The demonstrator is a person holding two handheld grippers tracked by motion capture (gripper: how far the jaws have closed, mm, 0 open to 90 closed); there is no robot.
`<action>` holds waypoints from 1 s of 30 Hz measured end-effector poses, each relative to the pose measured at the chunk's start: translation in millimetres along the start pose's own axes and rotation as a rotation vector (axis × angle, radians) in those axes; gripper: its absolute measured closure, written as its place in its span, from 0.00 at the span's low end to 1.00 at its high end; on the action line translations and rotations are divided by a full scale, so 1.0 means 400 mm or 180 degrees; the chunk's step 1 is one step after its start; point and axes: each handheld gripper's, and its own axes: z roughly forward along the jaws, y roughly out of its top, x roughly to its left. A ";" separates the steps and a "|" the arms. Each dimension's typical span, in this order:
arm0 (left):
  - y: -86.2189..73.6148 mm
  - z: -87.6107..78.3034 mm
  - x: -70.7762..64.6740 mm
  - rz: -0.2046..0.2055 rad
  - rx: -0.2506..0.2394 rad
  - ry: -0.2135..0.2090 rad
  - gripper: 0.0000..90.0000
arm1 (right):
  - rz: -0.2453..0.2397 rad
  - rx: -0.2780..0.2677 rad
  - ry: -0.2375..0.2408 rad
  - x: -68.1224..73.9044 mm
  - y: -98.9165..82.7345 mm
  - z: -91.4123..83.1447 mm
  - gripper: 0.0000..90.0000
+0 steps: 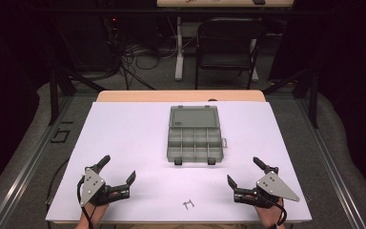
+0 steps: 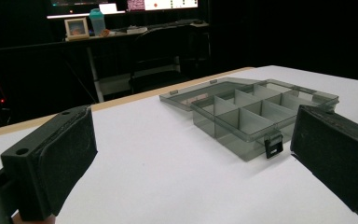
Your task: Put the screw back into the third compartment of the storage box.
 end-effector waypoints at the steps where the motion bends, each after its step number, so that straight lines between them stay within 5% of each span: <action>1: 0.000 0.000 0.000 0.0004 0.0002 -0.0006 0.00 | 0.0004 0.0009 0.0000 0.000 0.000 0.000 0.00; 30: -0.002 0.001 0.004 -0.0012 0.0013 -0.0035 0.00 | -0.0056 0.0266 0.0323 0.030 0.021 0.065 0.00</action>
